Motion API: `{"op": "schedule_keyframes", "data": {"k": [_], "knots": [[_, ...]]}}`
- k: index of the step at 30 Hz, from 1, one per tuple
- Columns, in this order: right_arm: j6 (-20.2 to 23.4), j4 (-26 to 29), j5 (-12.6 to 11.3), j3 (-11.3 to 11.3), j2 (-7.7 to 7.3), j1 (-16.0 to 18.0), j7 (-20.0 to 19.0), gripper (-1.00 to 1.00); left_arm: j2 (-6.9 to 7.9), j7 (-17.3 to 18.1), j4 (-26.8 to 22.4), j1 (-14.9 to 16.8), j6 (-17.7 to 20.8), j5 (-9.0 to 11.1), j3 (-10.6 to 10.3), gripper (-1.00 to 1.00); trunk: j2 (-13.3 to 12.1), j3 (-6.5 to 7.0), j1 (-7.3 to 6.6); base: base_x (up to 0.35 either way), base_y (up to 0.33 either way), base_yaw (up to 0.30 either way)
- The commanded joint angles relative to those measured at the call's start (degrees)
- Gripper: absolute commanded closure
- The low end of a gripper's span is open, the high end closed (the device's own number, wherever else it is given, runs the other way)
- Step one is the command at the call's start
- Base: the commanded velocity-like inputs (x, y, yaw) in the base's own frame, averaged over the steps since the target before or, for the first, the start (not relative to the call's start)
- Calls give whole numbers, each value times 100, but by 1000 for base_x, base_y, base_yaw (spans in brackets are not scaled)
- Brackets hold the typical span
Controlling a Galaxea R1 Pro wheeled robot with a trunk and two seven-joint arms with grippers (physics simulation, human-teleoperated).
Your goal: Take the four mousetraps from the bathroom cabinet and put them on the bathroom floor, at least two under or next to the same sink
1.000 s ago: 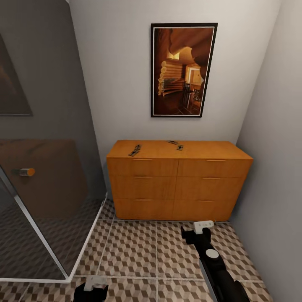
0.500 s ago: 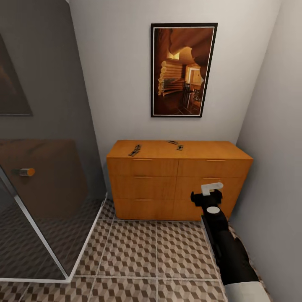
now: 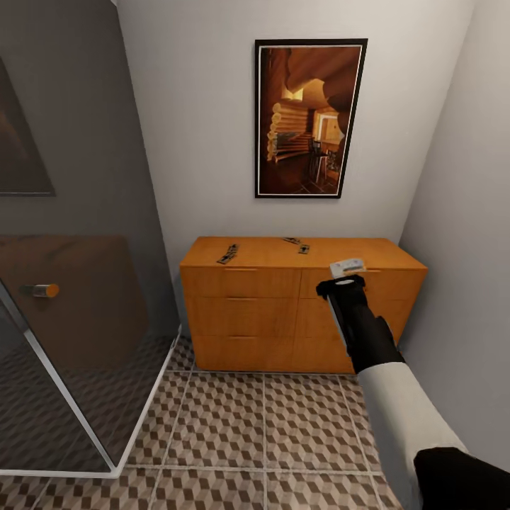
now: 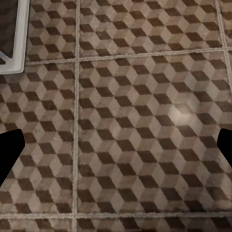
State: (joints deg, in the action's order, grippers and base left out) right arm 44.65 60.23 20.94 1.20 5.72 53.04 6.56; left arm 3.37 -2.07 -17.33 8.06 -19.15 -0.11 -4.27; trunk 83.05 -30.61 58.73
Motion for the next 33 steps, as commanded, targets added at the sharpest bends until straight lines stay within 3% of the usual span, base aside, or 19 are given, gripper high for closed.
{"op": "schedule_keyframes", "data": {"k": [1, 3, 9, 27, 33], "knots": [[24, -369, -26, 8, -1, 352, 32, -100, 5, -22, 5, 5, -18, 1, -44, -100, 3, -7, 0, 0, 0, 0], [-3, -806, -52, 2, -1, 785, 29, -100, 6, -20, 8, 5, -19, 1, -46, -100, 3, -7, 0, 12, 0, 0], [-97, -1264, -265, -4, 8, 1286, 29, -100, 6, -14, 61, 8, -19, 2, -43, -100, 3, -7, 0, 141, 0, 0], [-486, -1384, -498, 8, -14, 1384, 6, -100, 6, -4, 136, 4, -11, 17, -39, -100, 3, -7, 0, 317, 0, 0], [-669, -1527, -901, 4, -39, 1378, 3, -100, 0, -4, 134, 4, -17, 19, -43, -100, 3, -7, 0, 244, 0, 0]]}}
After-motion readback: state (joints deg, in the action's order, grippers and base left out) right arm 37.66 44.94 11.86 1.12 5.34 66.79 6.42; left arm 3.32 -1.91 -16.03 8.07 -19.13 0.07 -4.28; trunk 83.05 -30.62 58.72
